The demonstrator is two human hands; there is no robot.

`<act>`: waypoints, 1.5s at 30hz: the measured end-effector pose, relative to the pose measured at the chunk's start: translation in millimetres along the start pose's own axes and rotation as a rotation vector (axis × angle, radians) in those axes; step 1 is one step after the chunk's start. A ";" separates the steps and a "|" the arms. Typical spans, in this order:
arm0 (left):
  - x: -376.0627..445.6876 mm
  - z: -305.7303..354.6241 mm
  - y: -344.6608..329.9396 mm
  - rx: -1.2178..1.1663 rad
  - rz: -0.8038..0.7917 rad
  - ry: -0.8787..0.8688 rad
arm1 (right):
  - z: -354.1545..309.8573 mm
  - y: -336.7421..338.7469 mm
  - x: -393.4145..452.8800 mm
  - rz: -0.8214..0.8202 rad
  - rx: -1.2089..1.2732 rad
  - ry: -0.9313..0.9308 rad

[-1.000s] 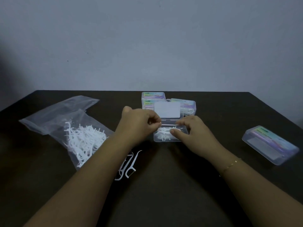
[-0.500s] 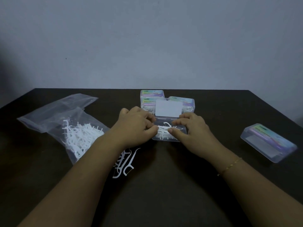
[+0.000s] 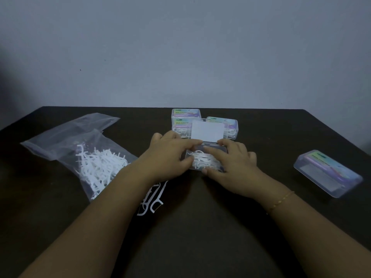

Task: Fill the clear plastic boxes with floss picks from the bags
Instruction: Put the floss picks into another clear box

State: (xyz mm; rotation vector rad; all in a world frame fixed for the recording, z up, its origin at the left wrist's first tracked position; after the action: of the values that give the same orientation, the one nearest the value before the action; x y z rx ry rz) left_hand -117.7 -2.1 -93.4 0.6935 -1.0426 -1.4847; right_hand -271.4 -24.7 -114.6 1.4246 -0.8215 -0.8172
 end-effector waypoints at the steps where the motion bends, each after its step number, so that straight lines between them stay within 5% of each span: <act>1: -1.0 -1.4 4.0 0.004 0.013 0.010 | 0.2 2.0 -0.1 0.033 0.019 -0.007; 8: -13.4 -26.0 38.6 0.038 0.100 0.117 | -11.2 13.0 -6.5 0.228 0.031 0.046; 13: -23.1 -57.2 37.0 -0.040 -0.058 0.306 | -45.1 13.1 -19.6 0.398 0.016 0.249; 22: -22.2 -52.4 34.3 -0.020 -0.107 0.283 | -111.0 -6.1 -18.3 0.358 -0.157 0.635; 33: -20.4 -50.3 33.1 0.000 -0.117 0.300 | -104.3 -8.0 -16.5 0.347 -0.208 0.553; 45: -19.2 -39.9 29.6 -0.051 -0.136 0.259 | -70.6 6.0 -6.4 0.139 -0.163 0.362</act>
State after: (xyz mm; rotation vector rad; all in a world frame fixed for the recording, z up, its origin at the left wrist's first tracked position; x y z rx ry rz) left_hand -65.9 8.4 -86.7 0.9080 -0.7702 -1.4859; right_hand -213.4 15.9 -107.7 1.3041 -0.5555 -0.4876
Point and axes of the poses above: each hand's wrist, its own x-axis towards the middle knuckle, its own y-axis out of the back of the hand, z = x × y, the point moved 5 cm from there along x, towards the middle knuckle, and after that the axes turned 12 degrees about -x, right-handed, at the moved point
